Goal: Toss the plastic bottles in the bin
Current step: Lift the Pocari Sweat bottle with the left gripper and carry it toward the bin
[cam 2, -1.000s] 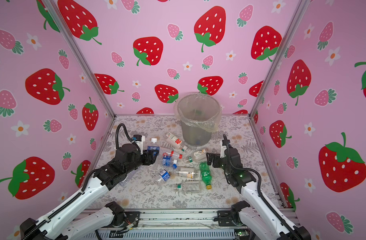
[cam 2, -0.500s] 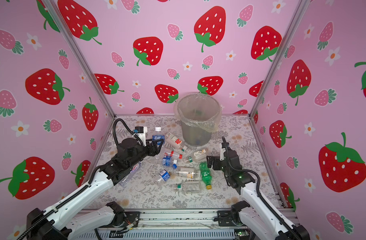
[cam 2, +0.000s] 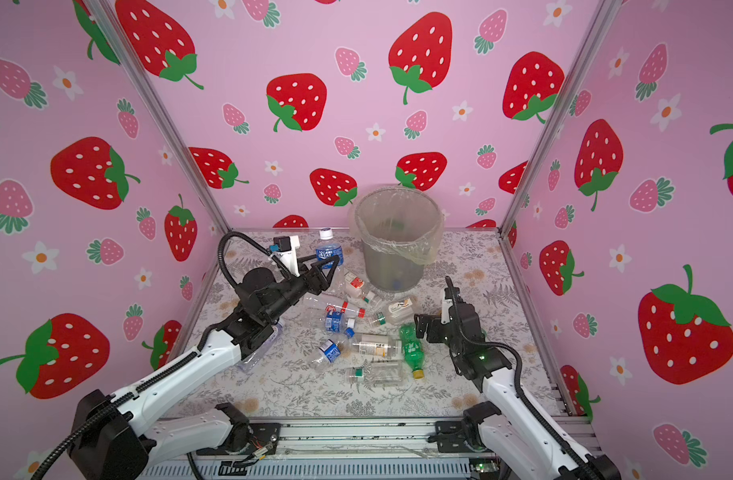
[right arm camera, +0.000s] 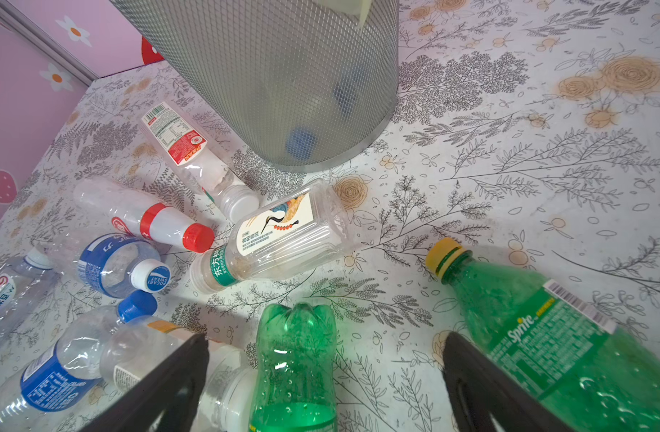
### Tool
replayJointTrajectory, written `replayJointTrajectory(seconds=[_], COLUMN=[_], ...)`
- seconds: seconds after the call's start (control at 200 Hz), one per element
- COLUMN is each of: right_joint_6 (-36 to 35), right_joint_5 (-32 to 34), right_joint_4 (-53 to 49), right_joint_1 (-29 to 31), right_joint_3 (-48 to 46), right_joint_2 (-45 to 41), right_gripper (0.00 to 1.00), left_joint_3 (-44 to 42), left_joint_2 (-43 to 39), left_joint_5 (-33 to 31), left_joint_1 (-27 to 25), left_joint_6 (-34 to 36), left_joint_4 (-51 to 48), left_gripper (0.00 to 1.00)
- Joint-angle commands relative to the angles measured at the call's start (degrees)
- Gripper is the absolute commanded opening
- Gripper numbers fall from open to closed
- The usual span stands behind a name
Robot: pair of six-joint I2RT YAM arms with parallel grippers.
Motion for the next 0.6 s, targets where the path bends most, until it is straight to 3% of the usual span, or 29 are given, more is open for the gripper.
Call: replayJointTrajectory(seconds=[0.0,0.11,0.32,0.495,0.595], right_joint_6=[0.6,0.4,0.2,0.7,0.7], right_joint_5=[0.9,1.0,1.2,1.2,1.6], right_joint_4=[-0.6,-0.7,-0.6,-0.6,-1.0], right_joint_1=[-0.3,-0.3,-0.2,-0.3,-0.3], right_joint_3=[-0.9,-0.8,-0.7,-0.6,-0.7], right_joint_2=[-0.9,-1.0,-0.5,-0.9,-1.3], right_gripper=[0.99,0.99,0.99,0.99,0.99], left_joint_3=[1.3,-0.7,2.9,15.6,22.7], left_joint_2=[-0.5,-0.3,0.8,7.0,12.4], left_joint_5=[1.4,1.6,1.1,-0.5,0.1], left_joint_1=[-0.2,-0.2,-0.3,-1.4,-2.1], left_joint_6=[-1.7,-3.2,-1.9,2.2,3.6], left_joint_4=[9.6,14.5,11.1,0.1,0.0], left_gripper=[0.68,0.69,0.7,0.69,0.7])
